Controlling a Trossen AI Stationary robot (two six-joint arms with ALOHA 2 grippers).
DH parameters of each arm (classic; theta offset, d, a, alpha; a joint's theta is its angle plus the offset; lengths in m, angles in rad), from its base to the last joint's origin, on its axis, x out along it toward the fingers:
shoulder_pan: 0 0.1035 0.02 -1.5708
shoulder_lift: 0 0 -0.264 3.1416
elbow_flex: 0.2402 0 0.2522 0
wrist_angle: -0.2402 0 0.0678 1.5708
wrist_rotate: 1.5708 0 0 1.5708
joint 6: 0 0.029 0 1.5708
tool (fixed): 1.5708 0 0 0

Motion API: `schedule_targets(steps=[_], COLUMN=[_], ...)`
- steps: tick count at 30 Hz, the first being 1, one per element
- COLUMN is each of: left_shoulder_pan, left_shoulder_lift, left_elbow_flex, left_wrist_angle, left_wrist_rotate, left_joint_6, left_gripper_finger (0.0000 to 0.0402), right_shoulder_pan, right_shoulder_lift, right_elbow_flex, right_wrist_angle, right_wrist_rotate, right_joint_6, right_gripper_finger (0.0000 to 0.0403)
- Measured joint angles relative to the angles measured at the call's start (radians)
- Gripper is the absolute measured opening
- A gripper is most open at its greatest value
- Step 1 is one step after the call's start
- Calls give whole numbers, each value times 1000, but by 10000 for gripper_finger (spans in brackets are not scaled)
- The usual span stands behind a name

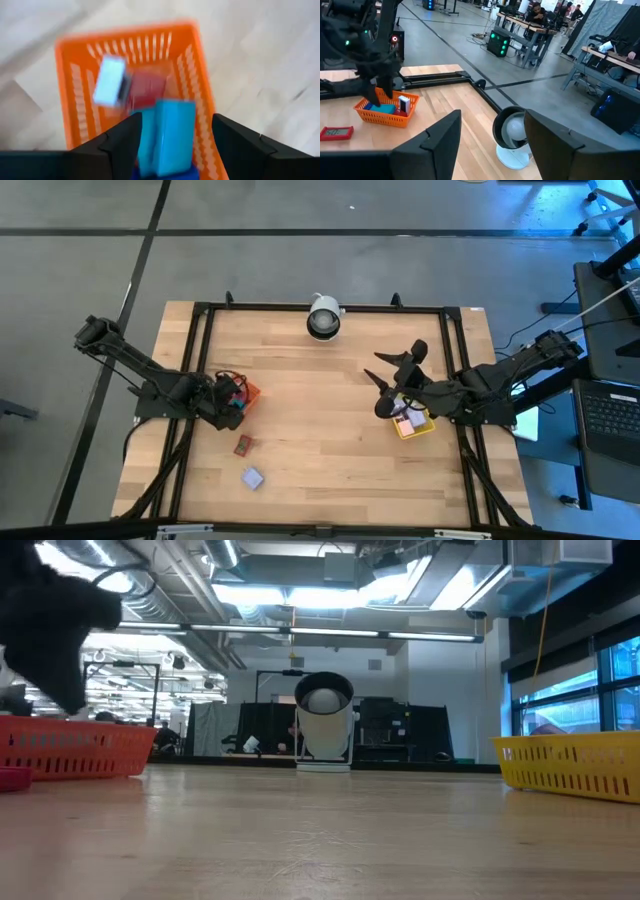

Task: Pick & Place Office items
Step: Put the red digital clock into the orange basket

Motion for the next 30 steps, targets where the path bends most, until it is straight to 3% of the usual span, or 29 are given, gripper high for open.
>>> schedule_targets(steps=[3,7,15,22,30], left_shoulder_pan=[43,82,27,-88,-109], left_shoulder_lift=[-3,6,117,274,386], left_elbow_flex=[45,85,91,90,232], left_wrist_angle=[-11,16,424,344,126], left_wrist_rotate=[-14,90,190,330,380], left_joint_6=[38,63,61,-117,-117], left_gripper_finger=[235,235,233,230,228], right_shoulder_pan=[0,0,0,9,9], right_shoulder_lift=[0,0,0,0,0], right_elbow_flex=[0,0,0,0,0], right_wrist_angle=[-2,-3,-7,-15,-15], right_wrist_rotate=[-7,-26,-49,-52,-79], right_joint_6=[-5,-8,-5,3,3], right_gripper_finger=[217,217,217,217,217])
